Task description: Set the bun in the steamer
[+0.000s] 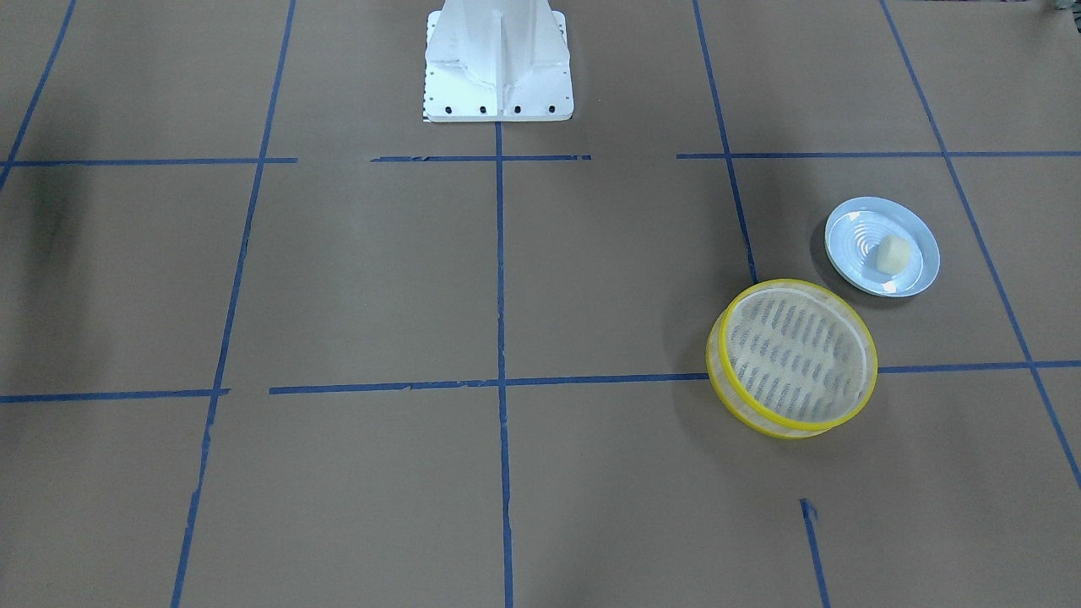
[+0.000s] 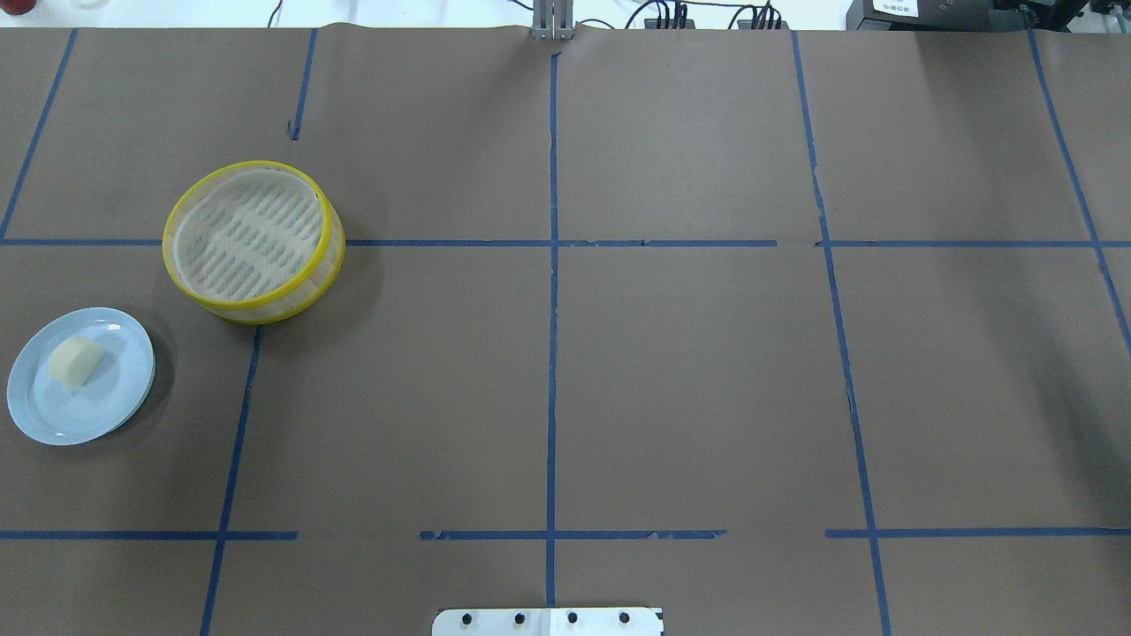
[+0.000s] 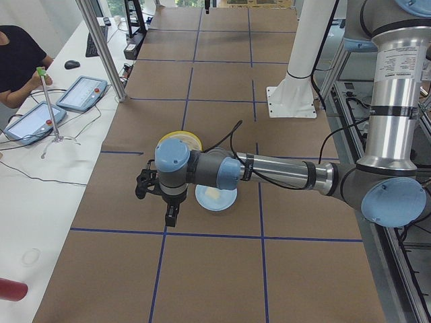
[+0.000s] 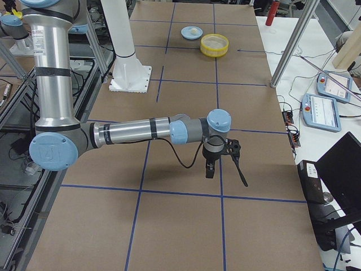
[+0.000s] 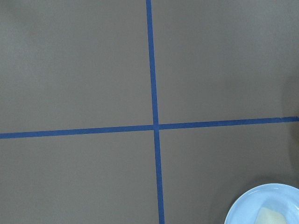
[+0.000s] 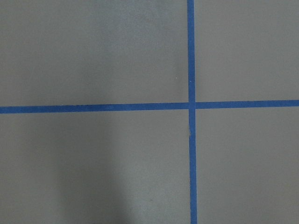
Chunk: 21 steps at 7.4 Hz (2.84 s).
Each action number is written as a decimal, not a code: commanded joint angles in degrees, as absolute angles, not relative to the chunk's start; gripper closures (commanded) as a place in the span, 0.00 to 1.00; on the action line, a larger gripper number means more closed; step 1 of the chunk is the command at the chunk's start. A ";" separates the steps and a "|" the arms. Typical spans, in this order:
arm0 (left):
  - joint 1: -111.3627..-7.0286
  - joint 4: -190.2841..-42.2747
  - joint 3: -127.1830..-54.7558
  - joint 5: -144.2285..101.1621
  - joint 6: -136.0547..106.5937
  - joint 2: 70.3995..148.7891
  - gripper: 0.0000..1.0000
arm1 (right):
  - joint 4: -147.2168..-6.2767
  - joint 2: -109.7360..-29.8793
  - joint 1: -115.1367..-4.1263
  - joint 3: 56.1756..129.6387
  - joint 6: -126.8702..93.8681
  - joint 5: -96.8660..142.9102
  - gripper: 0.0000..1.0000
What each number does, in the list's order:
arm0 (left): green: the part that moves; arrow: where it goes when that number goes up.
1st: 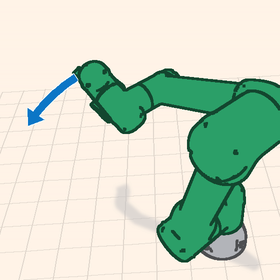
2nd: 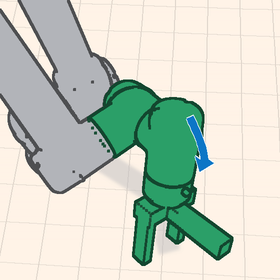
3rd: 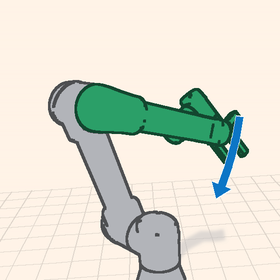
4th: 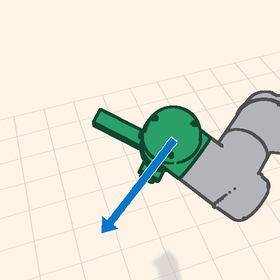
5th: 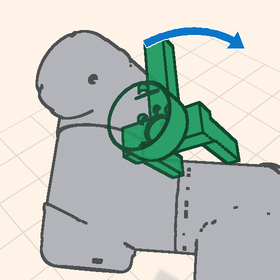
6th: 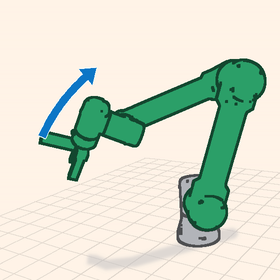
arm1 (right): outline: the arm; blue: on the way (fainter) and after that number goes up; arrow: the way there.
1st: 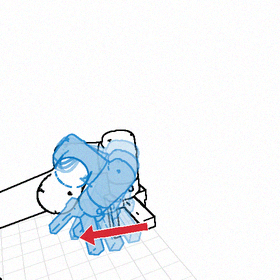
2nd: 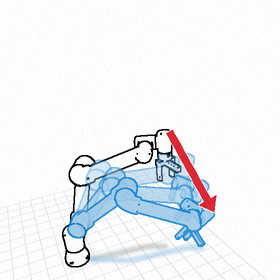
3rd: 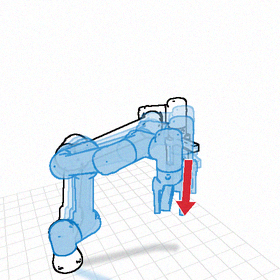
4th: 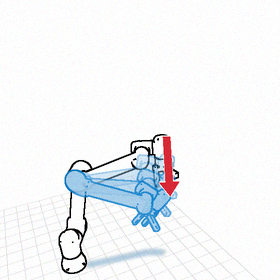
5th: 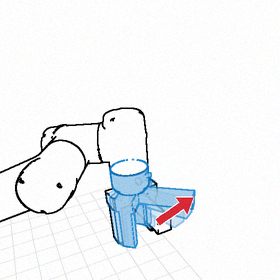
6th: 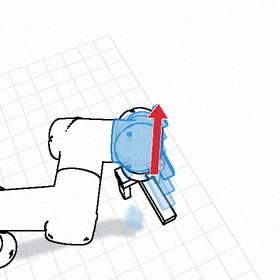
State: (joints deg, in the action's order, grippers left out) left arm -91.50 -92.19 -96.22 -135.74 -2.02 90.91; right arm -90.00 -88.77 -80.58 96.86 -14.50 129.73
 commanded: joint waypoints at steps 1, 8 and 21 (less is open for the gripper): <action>-91.49 -92.20 -96.94 -135.97 -2.02 90.88 0.00 | -90.00 -88.77 -80.60 96.86 -14.50 129.73 0.00; -90.27 -92.29 -101.39 -134.48 -7.25 91.06 0.00 | -90.00 -88.77 -80.60 96.86 -14.50 129.73 0.00; -55.37 -128.23 -96.51 -120.06 -52.56 82.43 0.00 | -90.00 -88.77 -80.60 96.86 -14.50 129.73 0.00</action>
